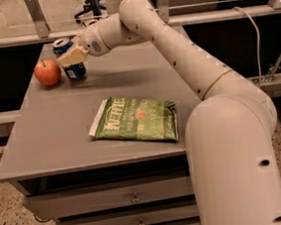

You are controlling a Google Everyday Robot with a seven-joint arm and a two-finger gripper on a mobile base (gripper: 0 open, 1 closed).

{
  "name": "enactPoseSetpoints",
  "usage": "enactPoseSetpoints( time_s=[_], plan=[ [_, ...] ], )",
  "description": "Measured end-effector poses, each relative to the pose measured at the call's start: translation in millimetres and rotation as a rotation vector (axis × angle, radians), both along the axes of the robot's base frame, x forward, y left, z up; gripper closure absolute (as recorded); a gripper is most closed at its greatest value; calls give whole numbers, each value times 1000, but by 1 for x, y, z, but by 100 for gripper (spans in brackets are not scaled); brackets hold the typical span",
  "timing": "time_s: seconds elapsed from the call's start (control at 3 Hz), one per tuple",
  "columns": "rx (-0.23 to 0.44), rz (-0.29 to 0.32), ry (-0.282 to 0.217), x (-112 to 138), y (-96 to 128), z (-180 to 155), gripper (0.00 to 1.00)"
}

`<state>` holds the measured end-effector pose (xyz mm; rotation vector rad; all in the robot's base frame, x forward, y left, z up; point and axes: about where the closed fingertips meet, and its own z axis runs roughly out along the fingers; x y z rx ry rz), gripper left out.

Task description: Move pepsi can near apple

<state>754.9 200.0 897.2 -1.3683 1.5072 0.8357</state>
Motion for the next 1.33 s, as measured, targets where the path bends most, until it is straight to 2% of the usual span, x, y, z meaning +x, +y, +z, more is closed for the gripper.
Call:
enactPoseSetpoints(
  time_s=[0.33, 0.67, 1.0, 1.33],
  plan=[
    [1, 2, 12, 0, 0, -3, 12],
    [3, 1, 23, 0, 0, -6, 0],
    [2, -11, 25, 2, -5, -7, 0],
    [-5, -55, 25, 9, -28, -8, 0]
  ],
)
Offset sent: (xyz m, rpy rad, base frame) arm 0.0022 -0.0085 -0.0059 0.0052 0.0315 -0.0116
